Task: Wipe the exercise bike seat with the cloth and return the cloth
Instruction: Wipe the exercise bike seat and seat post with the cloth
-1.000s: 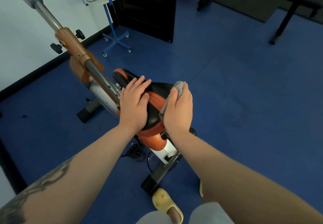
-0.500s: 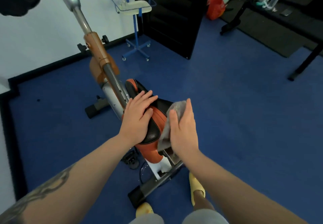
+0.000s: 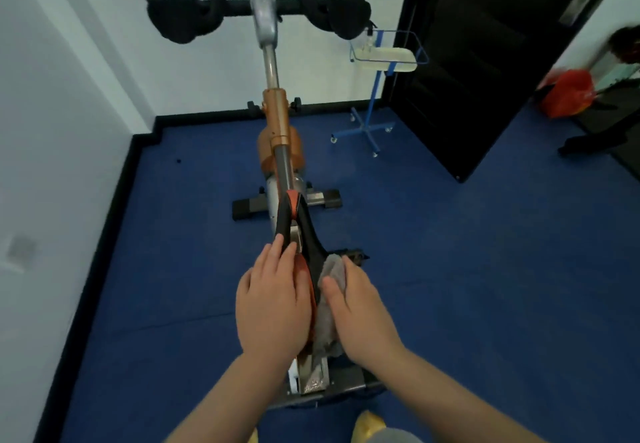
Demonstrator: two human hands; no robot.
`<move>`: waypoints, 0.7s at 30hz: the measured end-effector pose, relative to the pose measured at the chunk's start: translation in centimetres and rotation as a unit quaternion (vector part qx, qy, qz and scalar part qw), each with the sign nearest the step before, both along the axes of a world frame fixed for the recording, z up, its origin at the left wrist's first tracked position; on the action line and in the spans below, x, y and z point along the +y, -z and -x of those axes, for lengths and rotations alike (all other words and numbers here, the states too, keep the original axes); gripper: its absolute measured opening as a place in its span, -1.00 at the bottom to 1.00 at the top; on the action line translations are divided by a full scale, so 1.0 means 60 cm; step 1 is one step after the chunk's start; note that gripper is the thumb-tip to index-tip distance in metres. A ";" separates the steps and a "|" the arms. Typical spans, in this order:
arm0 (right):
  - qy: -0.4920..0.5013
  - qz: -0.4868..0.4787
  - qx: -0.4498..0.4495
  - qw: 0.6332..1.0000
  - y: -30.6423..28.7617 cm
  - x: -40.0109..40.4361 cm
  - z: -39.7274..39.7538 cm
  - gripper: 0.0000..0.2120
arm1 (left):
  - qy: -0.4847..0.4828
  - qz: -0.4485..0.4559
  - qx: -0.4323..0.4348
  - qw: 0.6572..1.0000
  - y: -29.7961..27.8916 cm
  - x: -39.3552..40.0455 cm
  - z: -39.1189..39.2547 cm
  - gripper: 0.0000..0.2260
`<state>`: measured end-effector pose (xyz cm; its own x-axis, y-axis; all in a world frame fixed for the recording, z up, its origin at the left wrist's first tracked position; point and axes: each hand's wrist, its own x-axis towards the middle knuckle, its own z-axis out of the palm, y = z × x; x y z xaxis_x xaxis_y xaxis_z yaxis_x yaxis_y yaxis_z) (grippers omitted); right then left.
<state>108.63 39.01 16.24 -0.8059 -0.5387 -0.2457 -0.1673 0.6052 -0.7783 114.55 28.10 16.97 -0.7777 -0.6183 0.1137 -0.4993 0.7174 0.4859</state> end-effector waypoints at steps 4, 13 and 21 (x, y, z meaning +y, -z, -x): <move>-0.046 -0.020 -0.022 0.998 -0.014 -0.026 0.060 -0.62 | -0.035 0.036 -0.007 0.999 0.001 -0.004 0.020 -0.62; -0.132 -0.021 0.002 0.991 -0.029 -0.023 0.094 -0.73 | -0.065 0.017 -0.028 0.997 -0.003 0.019 0.006 -0.63; -0.145 -0.062 0.171 0.973 -0.090 0.017 0.102 -0.76 | -0.058 -0.007 -0.057 0.997 -0.012 0.013 0.005 -0.63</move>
